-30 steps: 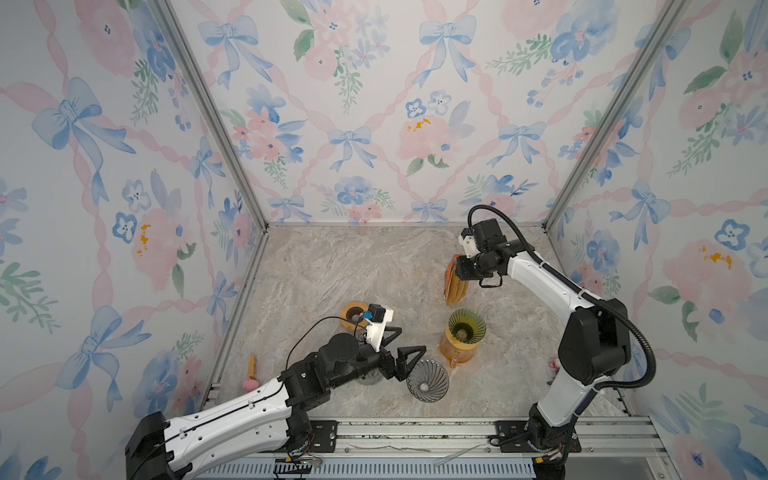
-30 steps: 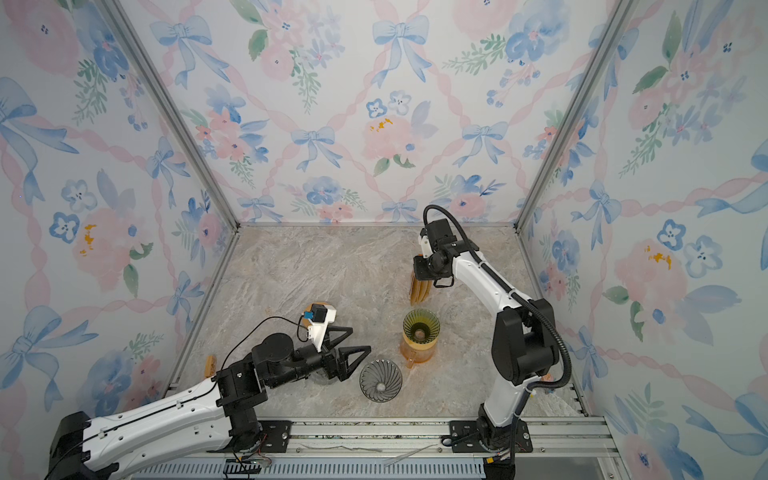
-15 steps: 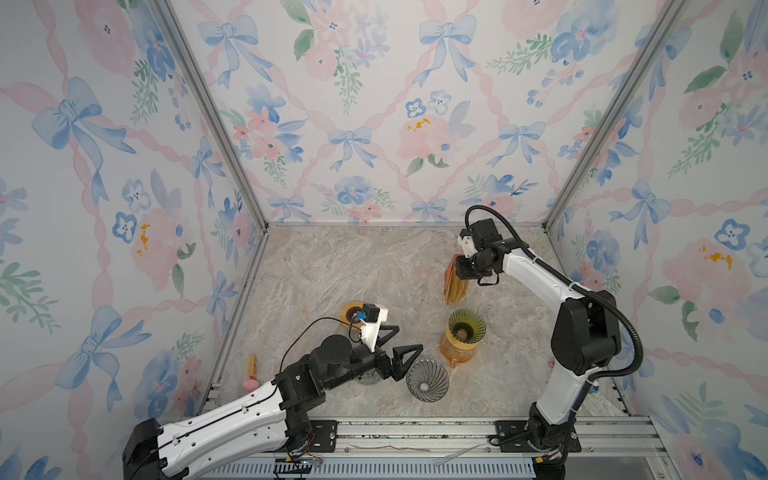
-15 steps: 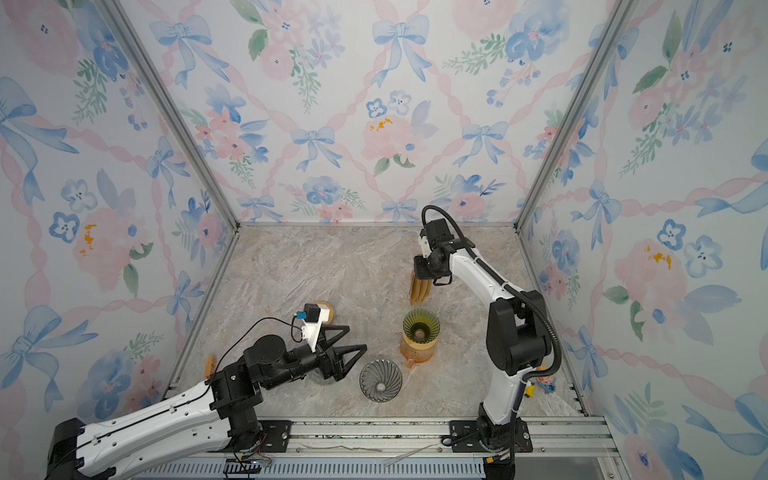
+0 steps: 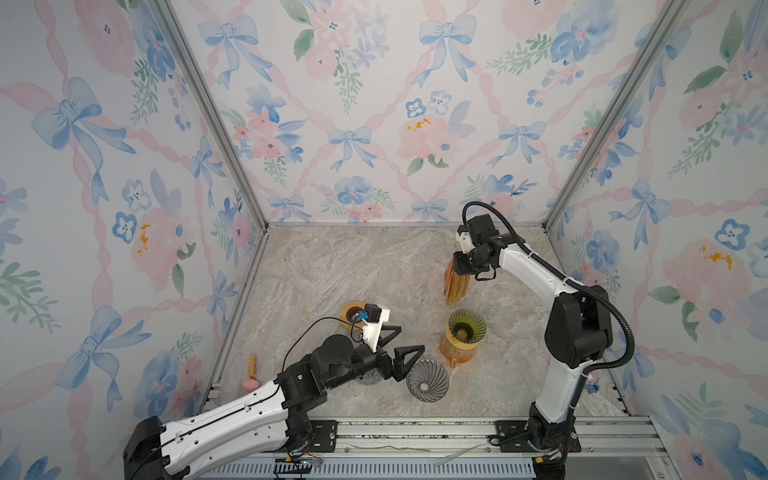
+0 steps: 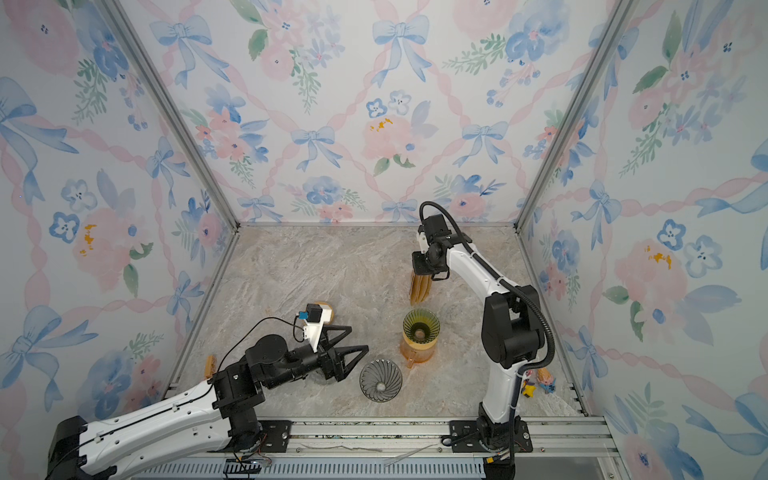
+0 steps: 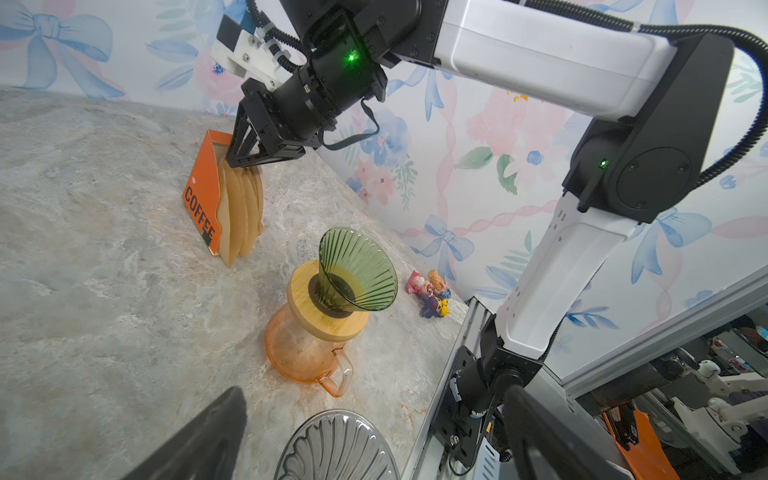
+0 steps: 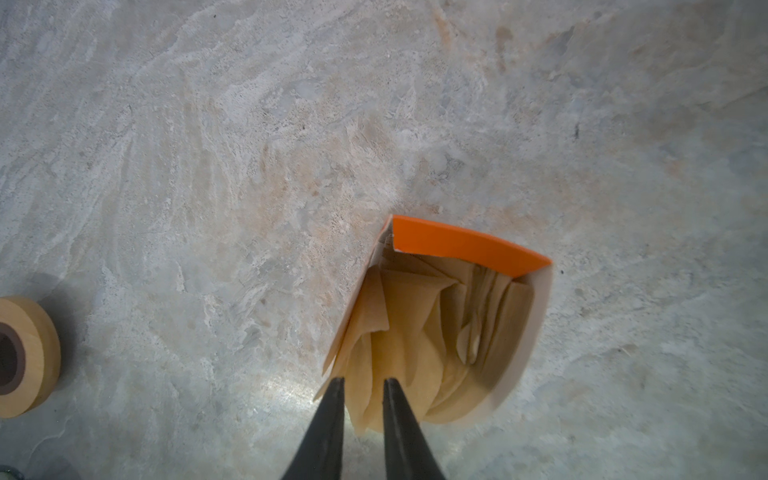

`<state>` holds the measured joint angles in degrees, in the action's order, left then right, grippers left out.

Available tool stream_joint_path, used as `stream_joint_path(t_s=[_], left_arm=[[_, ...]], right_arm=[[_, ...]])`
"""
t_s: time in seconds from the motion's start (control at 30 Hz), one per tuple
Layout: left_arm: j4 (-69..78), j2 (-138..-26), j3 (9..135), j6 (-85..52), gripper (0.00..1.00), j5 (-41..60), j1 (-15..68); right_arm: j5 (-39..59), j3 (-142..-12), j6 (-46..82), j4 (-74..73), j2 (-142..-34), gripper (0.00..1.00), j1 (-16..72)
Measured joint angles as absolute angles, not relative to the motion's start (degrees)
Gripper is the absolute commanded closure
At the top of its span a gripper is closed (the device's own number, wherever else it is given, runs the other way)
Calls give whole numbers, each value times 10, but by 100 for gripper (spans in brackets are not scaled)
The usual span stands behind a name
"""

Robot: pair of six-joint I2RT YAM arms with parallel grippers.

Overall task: Place the coffee filter in the dripper
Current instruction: 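Move the right gripper over the orange COFFEE filter box, then close the right gripper on the front paper filter and pull it up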

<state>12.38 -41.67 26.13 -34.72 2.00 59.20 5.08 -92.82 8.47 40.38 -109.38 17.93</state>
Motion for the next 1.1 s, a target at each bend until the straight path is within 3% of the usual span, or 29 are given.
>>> stream_joint_path(t_s=[0.23, 0.63, 1.1], left_arm=[[125, -411, 261, -347, 2, 20, 592], [128, -404, 256, -347, 2, 20, 592], [128, -435, 262, -347, 2, 20, 592]], right_arm=[[46, -941, 83, 410, -1117, 80, 179], [42, -949, 77, 425, -1131, 95, 180], [43, -934, 79, 422, -1069, 96, 180]])
